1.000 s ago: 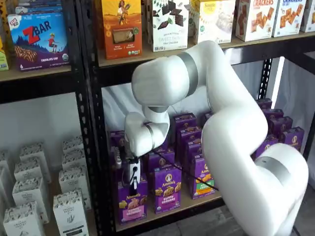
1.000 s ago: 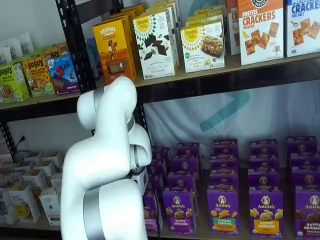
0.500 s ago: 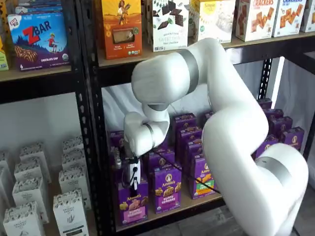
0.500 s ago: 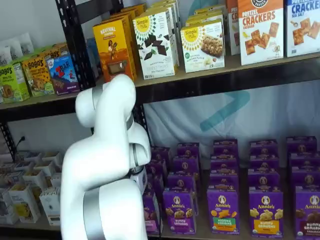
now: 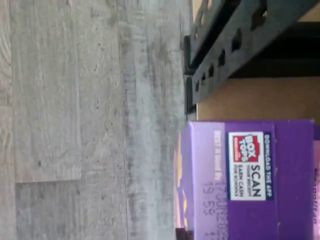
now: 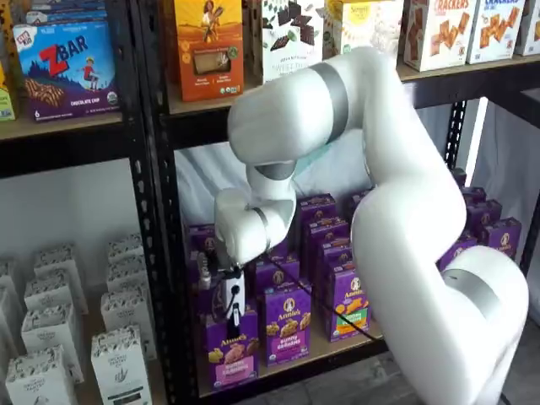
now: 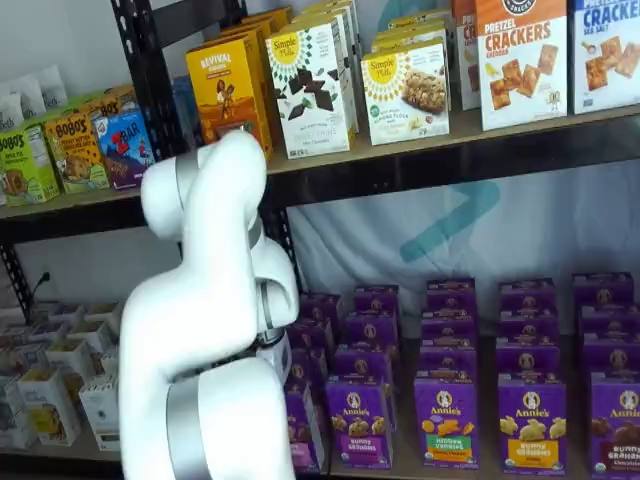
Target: Pick up the purple box with a pink patch in the middle, on the bottom shelf, the first box from the left
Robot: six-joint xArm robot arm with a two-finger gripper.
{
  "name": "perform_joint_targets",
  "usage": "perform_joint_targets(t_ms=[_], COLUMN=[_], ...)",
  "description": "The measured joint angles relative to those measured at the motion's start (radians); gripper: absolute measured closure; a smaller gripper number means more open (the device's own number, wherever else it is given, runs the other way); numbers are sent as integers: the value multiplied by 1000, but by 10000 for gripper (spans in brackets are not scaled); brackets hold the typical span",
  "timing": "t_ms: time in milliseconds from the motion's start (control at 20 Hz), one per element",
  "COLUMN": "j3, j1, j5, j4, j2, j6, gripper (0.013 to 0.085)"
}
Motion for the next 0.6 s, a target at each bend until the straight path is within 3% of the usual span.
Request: perform_joint_targets(t_ms=[350, 600], j3=[137, 242], j1=[0, -1], j5=[-8, -8], j4=[52, 61], j2=[-123, -223], j6=[-48, -59], gripper=[610, 610])
